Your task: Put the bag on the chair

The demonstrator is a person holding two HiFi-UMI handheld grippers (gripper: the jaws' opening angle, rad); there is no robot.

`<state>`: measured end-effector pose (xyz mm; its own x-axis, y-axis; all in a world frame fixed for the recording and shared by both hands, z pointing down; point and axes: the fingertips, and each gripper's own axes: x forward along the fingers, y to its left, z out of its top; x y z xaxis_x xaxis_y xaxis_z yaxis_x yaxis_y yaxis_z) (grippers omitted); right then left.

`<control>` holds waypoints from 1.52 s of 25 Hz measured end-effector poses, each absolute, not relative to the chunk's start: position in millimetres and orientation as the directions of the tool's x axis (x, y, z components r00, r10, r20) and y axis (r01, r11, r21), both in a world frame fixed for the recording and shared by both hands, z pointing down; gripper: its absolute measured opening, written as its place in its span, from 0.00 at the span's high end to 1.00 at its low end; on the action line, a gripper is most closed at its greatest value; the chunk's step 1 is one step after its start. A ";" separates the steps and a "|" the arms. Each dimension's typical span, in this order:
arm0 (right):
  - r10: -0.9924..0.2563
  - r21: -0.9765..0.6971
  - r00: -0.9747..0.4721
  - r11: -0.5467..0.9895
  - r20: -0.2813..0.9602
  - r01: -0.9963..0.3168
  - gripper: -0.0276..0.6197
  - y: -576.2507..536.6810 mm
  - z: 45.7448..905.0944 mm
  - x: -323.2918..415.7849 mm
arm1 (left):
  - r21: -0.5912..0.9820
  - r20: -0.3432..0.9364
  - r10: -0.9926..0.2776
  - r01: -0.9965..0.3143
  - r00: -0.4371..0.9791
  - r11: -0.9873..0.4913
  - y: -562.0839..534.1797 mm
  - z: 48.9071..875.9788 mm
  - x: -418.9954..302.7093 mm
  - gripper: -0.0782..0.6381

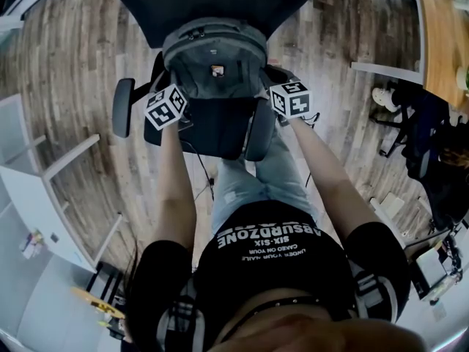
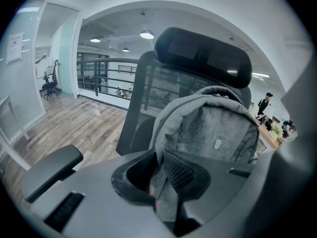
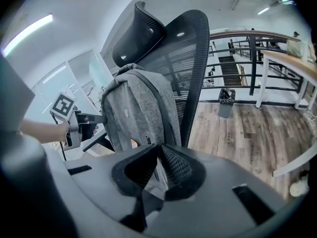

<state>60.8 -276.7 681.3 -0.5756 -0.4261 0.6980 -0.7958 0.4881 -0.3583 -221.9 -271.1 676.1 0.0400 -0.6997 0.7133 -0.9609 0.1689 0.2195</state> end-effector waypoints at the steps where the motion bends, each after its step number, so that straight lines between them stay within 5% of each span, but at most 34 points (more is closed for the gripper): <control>1: -0.430 -0.362 -0.576 0.483 0.696 -0.798 0.89 -277.8 681.9 60.6 | 0.223 0.714 -0.699 -0.960 0.044 0.168 -272.9 677.4 -222.1 0.80; 27: -0.459 -0.368 -0.534 0.404 0.710 -0.837 0.89 -324.8 695.6 53.4 | 0.057 0.818 -0.575 -0.998 0.027 0.034 -338.5 718.2 -238.4 0.80; 30: -0.451 -0.371 -0.553 0.433 0.701 -0.822 0.86 -318.0 687.4 51.3 | 0.057 0.825 -0.565 -0.998 0.038 0.016 -330.1 713.2 -240.3 0.77; 33: -0.456 -0.385 -0.570 0.438 0.684 -0.812 0.67 -309.1 678.3 51.8 | 0.076 0.830 -0.557 -0.997 0.045 0.034 -314.9 707.6 -238.8 0.63; 38: -0.482 -0.367 -0.579 0.467 0.658 -0.805 0.66 -294.5 652.3 57.3 | 0.079 0.780 -0.624 -0.997 0.045 0.027 -296.7 680.2 -233.4 0.63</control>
